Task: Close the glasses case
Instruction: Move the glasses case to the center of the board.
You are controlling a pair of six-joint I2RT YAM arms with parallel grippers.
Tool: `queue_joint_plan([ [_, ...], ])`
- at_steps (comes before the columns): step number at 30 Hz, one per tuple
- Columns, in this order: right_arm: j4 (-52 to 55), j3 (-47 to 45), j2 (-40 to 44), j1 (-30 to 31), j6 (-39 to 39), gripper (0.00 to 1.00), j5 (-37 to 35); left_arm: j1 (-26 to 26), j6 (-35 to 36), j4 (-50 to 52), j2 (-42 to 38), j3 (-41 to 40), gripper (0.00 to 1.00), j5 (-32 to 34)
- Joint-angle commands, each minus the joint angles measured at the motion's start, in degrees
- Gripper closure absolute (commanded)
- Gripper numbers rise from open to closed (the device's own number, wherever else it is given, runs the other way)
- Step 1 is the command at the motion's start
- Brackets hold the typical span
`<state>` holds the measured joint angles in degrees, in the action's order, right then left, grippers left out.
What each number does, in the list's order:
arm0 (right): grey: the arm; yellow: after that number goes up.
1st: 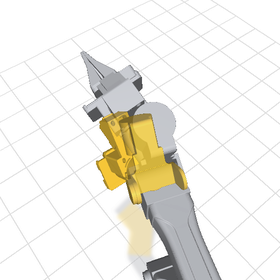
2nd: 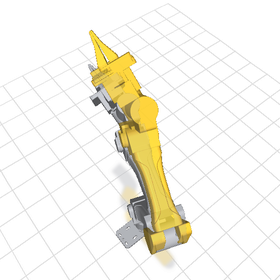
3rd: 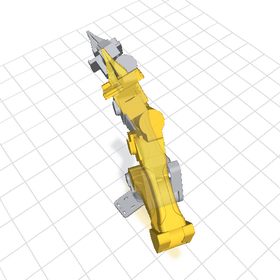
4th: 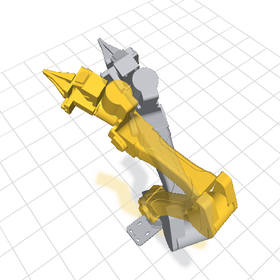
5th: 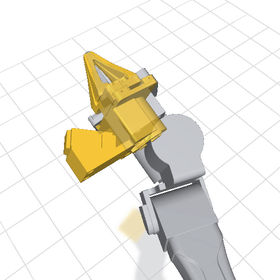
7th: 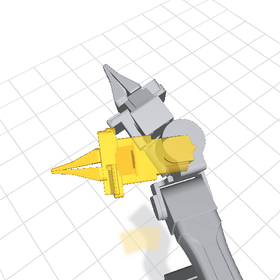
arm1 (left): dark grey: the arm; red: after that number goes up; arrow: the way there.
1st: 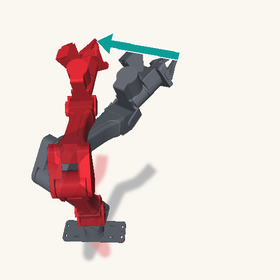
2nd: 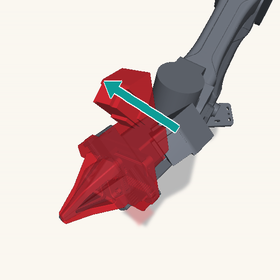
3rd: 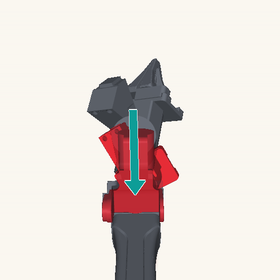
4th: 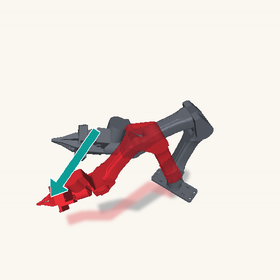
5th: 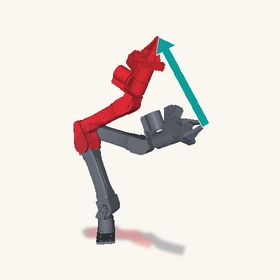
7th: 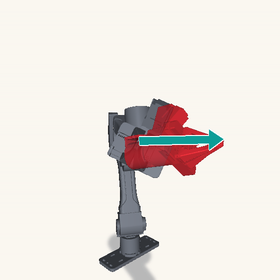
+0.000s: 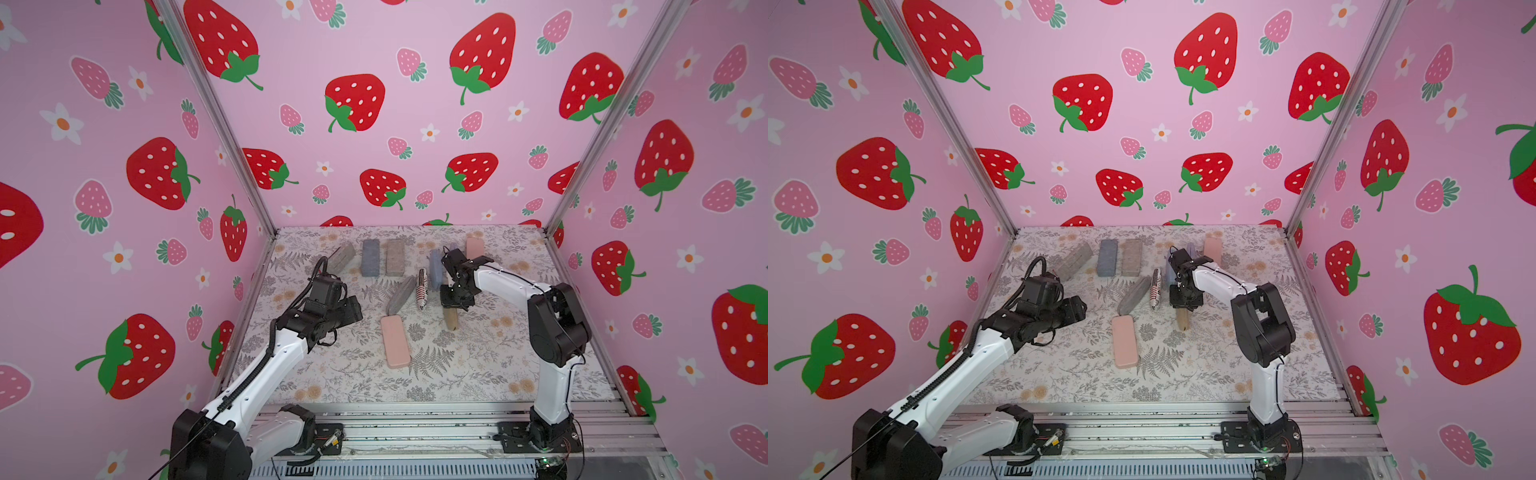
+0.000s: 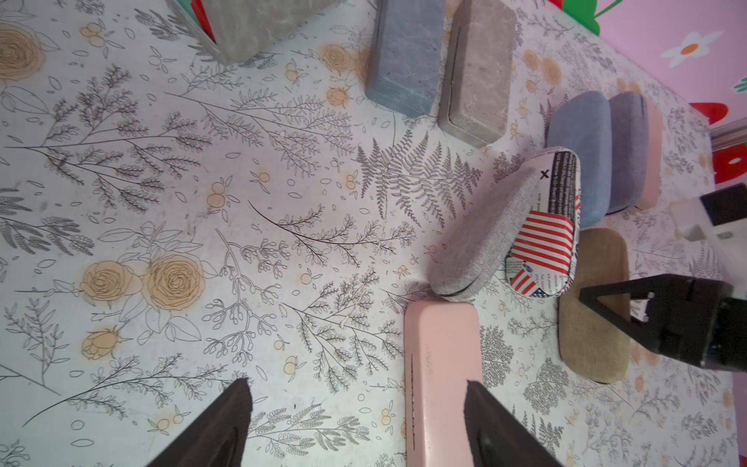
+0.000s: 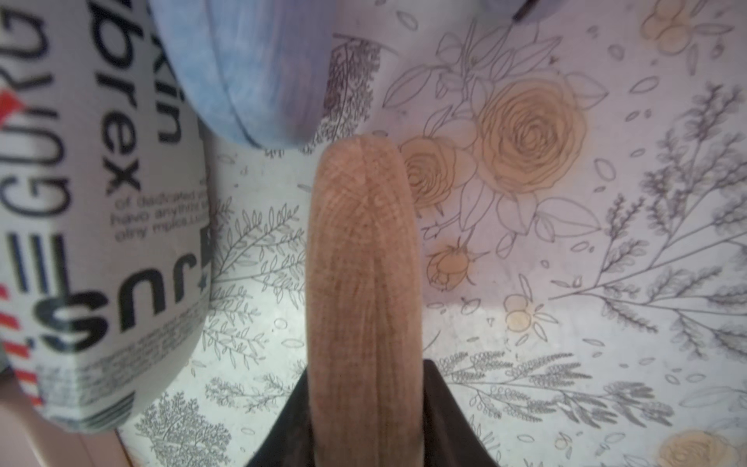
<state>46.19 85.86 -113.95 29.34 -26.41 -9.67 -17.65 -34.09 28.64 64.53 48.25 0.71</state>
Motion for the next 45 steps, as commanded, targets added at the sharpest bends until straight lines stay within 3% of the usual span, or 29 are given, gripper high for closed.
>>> queue_joint_plan([
  [1,2.82,3.15,-1.85,-0.73,-1.02,0.64,-1.01,2.51,1.82,1.54,1.44,1.83,0.17,-1.96],
  [6,3.09,4.99,-3.03,-1.82,-0.84,0.61,-0.82,5.04,2.79,0.42,4.81,3.35,0.17,-3.51],
  [10,2.23,5.34,-2.56,-2.36,0.1,0.52,-0.14,6.18,3.71,0.02,8.5,5.88,0.16,-4.3],
  [13,0.16,4.22,-0.28,-2.44,1.16,0.42,1.28,6.96,4.24,-0.78,10.92,7.77,0.14,-4.65],
  [20,-1.02,0.23,8.68,-2.51,2.51,0.33,5.66,9.04,6.93,-1.16,18.0,14.25,0.07,-4.25],
  [32,-1.02,-11.33,21.75,-2.45,2.42,0.33,8.53,11.89,23.09,-1.54,31.44,29.37,0.04,-4.08],
  [38,-3.16,-15.12,23.25,-2.53,2.16,0.33,9.75,12.82,29.01,1.78,39.87,39.97,0.04,-1.54],
  [45,-3.95,-15.65,21.44,-2.47,2.16,0.33,11.23,13.65,32.33,1.44,45.89,46.44,0.04,-0.19],
])
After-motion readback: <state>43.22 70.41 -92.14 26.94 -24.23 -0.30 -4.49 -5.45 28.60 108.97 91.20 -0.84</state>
